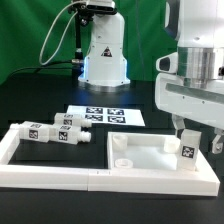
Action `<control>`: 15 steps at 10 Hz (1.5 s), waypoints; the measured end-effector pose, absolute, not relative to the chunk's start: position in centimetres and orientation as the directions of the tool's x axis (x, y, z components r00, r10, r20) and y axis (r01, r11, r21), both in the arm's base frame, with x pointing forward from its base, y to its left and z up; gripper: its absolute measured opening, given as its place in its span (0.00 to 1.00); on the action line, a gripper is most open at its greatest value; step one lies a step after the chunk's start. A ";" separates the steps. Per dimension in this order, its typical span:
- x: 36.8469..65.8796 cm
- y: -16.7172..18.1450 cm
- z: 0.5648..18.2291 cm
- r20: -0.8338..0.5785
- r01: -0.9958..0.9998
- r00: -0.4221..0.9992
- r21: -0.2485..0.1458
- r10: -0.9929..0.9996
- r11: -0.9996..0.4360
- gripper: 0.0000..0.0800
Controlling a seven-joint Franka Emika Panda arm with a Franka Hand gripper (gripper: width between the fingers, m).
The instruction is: Assemble one leg
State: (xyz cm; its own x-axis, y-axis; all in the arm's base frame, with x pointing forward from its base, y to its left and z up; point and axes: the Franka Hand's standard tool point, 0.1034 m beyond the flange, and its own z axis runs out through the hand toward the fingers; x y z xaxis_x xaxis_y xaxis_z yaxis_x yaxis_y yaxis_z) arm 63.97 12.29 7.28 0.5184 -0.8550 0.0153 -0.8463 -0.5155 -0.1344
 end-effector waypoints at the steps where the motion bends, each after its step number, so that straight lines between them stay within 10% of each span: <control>1: 64.0 12.2 7.3 0.026 -0.804 0.581 -0.133 -0.813 -0.579 0.81; 5: 64.2 10.7 7.3 0.078 -0.476 0.873 -0.077 -0.482 -0.876 0.81; 7: 64.2 10.7 7.2 0.076 -0.507 0.855 -0.080 -0.512 -0.858 0.47; 8: 64.2 10.7 7.3 0.075 -0.517 0.849 -0.081 -0.523 -0.852 0.47; 13: 64.0 10.7 7.2 0.037 -0.848 0.521 -0.097 -0.853 -0.522 0.36; 15: 63.9 10.7 7.1 -0.004 -0.977 0.189 -0.098 -0.982 -0.188 0.36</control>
Offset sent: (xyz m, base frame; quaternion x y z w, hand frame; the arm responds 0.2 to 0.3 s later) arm 0.0071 -0.0013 -0.0035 -0.0119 -0.0566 -0.3742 0.9256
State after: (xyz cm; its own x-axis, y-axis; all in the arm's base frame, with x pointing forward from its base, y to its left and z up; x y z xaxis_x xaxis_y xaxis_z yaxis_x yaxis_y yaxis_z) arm 63.91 10.74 7.15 0.1892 -0.9819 -0.0045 -0.9773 -0.1878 -0.0980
